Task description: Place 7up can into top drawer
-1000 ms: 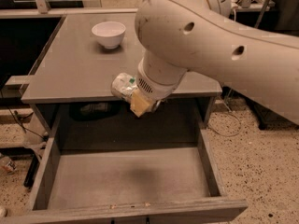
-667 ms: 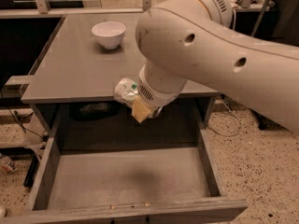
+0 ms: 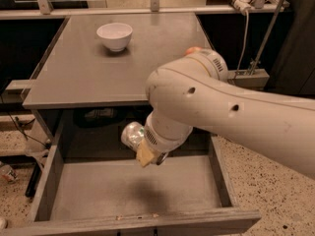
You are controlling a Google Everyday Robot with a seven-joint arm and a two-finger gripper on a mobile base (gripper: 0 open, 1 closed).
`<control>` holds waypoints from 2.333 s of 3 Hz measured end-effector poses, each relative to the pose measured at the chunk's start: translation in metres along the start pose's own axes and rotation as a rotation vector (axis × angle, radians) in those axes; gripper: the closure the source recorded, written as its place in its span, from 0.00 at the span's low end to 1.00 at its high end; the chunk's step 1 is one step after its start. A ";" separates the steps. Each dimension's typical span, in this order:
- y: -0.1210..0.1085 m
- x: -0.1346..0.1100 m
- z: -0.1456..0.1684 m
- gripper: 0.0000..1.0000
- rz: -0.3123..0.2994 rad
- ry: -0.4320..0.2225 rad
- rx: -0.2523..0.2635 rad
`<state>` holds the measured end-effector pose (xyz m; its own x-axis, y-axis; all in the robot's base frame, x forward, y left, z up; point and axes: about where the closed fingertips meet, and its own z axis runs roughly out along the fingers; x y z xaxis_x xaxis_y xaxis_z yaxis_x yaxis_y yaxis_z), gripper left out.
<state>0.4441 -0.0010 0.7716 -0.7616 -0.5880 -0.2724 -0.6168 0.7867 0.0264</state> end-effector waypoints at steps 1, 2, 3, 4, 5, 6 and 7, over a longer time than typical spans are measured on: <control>0.009 0.009 0.036 1.00 0.032 0.044 -0.044; 0.018 0.018 0.073 1.00 0.072 0.084 -0.087; 0.028 0.031 0.107 1.00 0.129 0.124 -0.133; 0.036 0.044 0.127 1.00 0.171 0.145 -0.164; 0.041 0.051 0.141 1.00 0.195 0.154 -0.199; 0.041 0.051 0.141 0.81 0.195 0.154 -0.200; 0.041 0.051 0.141 0.57 0.195 0.154 -0.200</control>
Offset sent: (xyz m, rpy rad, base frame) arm -0.0146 0.0297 -0.1248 0.0524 0.2178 -0.0783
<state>0.4077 0.0278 0.6229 -0.8812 -0.4631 -0.0953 -0.4712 0.8440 0.2561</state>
